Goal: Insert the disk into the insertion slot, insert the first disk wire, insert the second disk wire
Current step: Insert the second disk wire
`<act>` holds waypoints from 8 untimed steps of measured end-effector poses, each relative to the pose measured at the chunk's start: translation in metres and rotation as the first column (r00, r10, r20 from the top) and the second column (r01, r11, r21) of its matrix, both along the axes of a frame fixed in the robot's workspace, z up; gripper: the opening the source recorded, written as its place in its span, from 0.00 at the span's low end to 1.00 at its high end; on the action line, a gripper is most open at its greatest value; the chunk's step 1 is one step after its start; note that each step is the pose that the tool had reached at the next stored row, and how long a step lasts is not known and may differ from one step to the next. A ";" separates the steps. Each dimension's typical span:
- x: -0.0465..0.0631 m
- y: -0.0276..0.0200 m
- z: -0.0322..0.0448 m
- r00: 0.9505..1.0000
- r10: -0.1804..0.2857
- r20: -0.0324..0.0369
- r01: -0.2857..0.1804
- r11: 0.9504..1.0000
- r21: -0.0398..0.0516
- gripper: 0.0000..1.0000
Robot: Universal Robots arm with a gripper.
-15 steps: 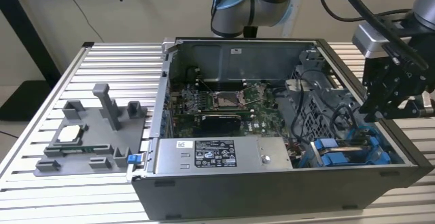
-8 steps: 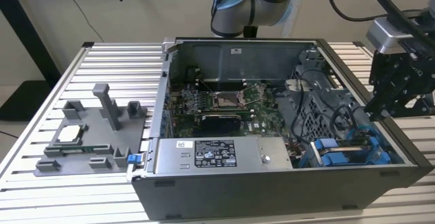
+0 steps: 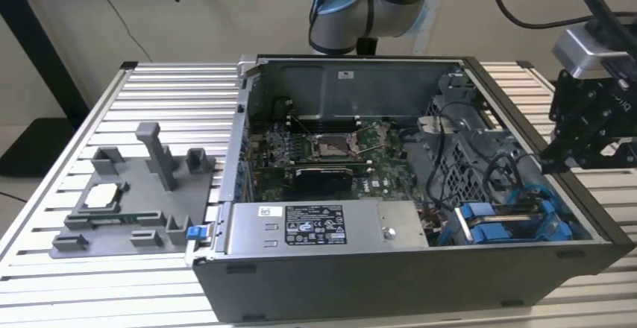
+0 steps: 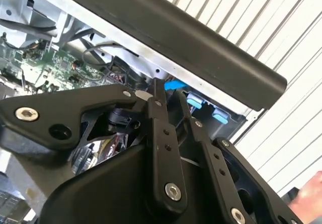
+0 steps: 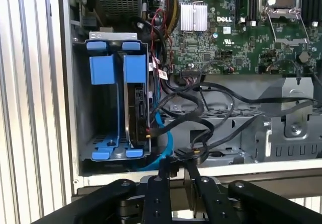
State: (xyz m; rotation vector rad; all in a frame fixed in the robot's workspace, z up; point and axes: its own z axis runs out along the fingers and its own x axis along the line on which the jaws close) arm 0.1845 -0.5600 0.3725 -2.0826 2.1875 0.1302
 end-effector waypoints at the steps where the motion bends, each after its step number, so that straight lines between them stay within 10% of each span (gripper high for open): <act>1: 0.001 -0.0002 -0.0005 1.000 0.000 -0.002 0.000 1.000 0.004 1.00; 8: 0.001 -0.0018 -0.0040 1.000 -0.019 -0.012 0.019 1.000 0.023 1.00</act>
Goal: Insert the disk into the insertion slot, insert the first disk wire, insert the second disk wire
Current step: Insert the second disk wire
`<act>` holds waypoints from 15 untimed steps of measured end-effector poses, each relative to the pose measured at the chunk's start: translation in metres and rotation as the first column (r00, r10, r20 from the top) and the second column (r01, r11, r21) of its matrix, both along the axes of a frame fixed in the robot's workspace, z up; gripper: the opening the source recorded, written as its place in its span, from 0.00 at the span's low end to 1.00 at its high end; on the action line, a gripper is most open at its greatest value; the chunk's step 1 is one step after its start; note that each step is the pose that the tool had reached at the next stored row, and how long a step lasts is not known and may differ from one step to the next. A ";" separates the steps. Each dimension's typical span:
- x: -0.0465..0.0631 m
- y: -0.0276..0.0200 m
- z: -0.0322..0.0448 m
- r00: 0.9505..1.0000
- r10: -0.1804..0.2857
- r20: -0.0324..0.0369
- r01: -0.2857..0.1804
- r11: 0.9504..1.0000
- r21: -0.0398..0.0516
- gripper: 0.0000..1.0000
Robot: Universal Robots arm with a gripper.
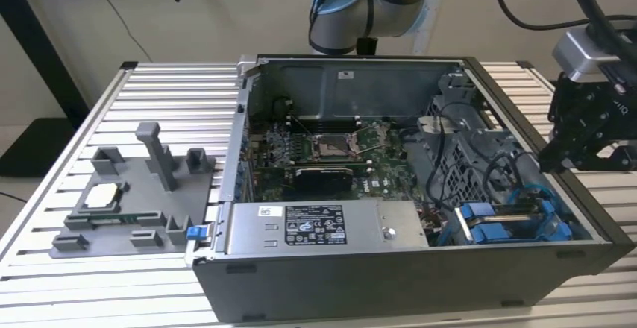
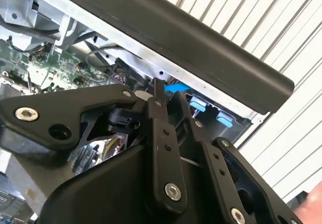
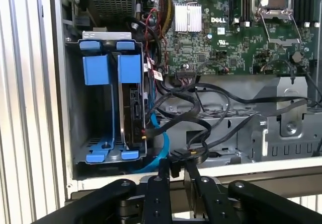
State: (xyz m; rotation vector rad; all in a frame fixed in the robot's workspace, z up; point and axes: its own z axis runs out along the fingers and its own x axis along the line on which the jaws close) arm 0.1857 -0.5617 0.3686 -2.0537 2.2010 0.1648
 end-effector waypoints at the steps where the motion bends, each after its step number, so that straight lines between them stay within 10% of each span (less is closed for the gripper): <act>1: 0.000 -0.0001 -0.0003 1.000 -0.006 0.000 0.006 1.000 0.006 1.00; 10: 0.000 -0.0001 -0.0021 0.997 -0.073 -0.003 0.073 0.995 0.065 1.00; 15: 0.000 -0.0001 -0.0041 0.995 -0.095 -0.006 0.095 0.992 0.083 1.00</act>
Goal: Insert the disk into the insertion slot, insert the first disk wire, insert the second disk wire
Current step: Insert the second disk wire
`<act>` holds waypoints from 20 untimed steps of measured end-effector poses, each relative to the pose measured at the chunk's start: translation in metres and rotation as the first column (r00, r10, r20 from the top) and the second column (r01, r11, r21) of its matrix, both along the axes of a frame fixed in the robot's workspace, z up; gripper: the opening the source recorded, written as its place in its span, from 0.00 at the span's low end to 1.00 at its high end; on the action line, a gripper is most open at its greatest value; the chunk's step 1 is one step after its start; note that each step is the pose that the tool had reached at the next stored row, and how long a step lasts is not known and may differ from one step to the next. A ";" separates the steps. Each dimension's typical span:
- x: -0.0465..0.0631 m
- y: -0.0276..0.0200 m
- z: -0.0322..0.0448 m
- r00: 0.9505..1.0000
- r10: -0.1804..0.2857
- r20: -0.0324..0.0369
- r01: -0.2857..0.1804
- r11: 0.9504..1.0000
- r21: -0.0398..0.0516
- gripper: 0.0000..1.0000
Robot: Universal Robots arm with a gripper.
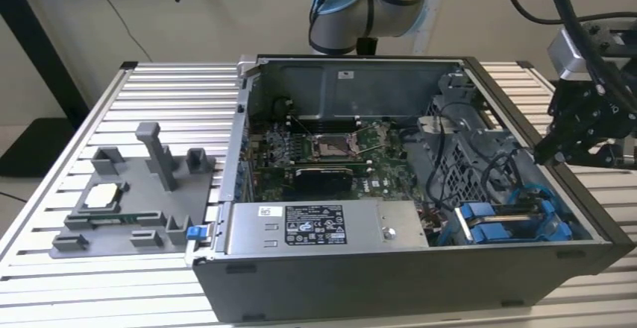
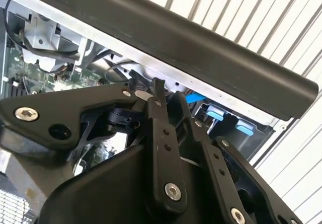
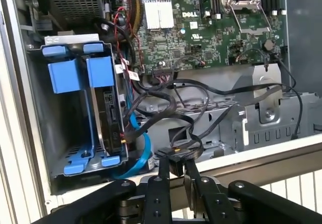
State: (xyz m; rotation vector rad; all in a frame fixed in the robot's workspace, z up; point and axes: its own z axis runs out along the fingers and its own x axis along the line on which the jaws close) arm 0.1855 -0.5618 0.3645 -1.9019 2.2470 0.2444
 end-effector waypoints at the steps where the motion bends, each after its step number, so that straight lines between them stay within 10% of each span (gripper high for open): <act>1: 0.000 0.0000 -0.0001 1.000 -0.002 0.000 0.002 1.000 0.001 0.00; 11: -0.002 -0.0005 0.0048 1.000 -0.003 0.000 0.003 1.000 0.008 0.00; 20: -0.034 -0.0052 0.0166 1.000 -0.003 0.002 0.003 1.000 0.029 0.00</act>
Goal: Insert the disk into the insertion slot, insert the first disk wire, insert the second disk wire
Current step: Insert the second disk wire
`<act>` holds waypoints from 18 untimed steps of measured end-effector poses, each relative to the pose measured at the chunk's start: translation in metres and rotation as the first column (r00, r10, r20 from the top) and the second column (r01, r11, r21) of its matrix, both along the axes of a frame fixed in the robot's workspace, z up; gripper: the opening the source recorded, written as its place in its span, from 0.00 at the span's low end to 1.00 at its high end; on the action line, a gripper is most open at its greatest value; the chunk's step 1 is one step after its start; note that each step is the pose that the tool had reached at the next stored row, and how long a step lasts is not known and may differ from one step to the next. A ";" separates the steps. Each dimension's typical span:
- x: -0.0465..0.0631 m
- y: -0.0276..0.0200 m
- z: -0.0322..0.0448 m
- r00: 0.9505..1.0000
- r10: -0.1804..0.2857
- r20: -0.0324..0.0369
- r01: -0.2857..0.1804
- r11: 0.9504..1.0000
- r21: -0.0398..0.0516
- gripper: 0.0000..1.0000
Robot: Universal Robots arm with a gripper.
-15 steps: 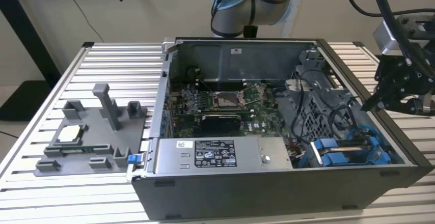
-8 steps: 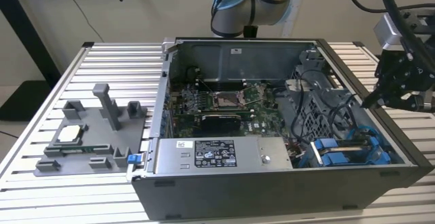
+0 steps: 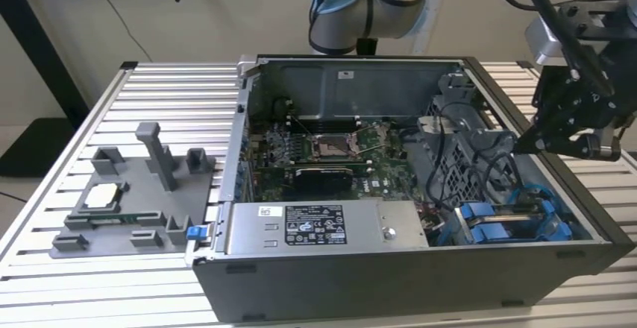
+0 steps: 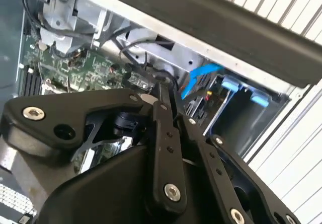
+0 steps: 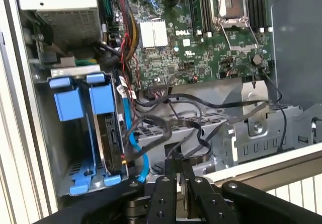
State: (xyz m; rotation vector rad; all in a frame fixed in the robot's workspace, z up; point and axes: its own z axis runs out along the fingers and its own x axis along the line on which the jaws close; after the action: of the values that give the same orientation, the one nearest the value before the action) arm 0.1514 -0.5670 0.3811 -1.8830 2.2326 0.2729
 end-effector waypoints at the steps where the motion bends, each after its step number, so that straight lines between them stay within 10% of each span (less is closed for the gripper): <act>1: -0.004 -0.0008 0.0000 1.000 0.000 0.001 0.000 1.000 0.001 0.00; 8: -0.016 -0.0097 0.0072 1.000 0.000 0.004 0.000 1.000 0.017 0.00; 18: -0.028 -0.0174 0.0060 1.000 0.009 0.020 -0.009 1.000 0.013 0.00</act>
State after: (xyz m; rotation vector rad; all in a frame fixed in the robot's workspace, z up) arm 0.1233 -0.5844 0.3871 -1.8814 2.2044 0.2680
